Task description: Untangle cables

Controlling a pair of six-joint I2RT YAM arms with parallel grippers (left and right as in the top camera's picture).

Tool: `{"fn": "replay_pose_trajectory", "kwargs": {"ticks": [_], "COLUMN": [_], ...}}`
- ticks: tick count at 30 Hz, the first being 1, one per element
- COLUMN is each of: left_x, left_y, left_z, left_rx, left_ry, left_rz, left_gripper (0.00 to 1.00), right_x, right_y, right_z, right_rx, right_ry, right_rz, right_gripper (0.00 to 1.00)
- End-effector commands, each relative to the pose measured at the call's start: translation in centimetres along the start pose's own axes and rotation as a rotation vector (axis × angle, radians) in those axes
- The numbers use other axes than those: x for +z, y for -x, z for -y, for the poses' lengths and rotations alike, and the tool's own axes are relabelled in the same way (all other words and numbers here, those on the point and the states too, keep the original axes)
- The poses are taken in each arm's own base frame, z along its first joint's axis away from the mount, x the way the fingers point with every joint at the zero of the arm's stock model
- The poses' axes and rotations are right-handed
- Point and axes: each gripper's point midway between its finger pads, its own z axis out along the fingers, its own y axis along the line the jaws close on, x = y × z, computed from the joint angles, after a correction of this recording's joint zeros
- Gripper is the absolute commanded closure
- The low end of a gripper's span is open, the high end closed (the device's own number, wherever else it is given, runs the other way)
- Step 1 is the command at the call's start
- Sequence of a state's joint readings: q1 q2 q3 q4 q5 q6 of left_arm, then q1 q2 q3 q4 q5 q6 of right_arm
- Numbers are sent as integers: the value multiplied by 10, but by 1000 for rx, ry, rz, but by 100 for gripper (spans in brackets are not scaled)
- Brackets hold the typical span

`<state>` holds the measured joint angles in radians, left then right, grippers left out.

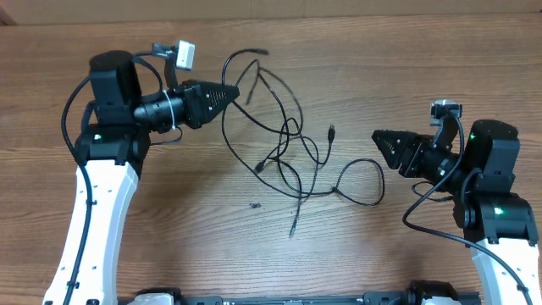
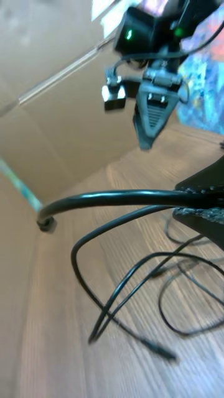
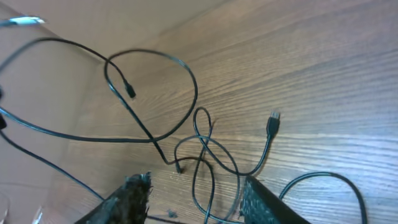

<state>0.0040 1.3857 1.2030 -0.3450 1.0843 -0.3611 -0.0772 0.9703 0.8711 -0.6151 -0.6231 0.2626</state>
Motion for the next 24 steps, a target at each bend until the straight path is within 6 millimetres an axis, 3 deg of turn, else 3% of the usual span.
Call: {"fn": "replay_pose_trajectory", "kwargs": {"ticks": [1,7,13,16,24], "left_x": [-9,-24,-53,-60,-73], "left_y": [8,44,76,88,122], "left_z": [43,94,155,164,164], "left_rx": [33,90,354,369,207], "left_ry": [-195,-343,-442,-454,-464], "left_rz": [-18,36,239,325,507], "left_gripper": [96,96,96,96,96], "right_x": [-4,-3,-3,-3,-3], "right_y": [3,-1,-1,-1,-2], "right_z": [-2,0,0,0,0], "right_rx": [-7,5,5,5,6], "right_ry": [-3,-9,-9,-9,-10], "right_rz": [13,-3,-3,-3,-4], "right_gripper": [46,42,41,41,35]}}
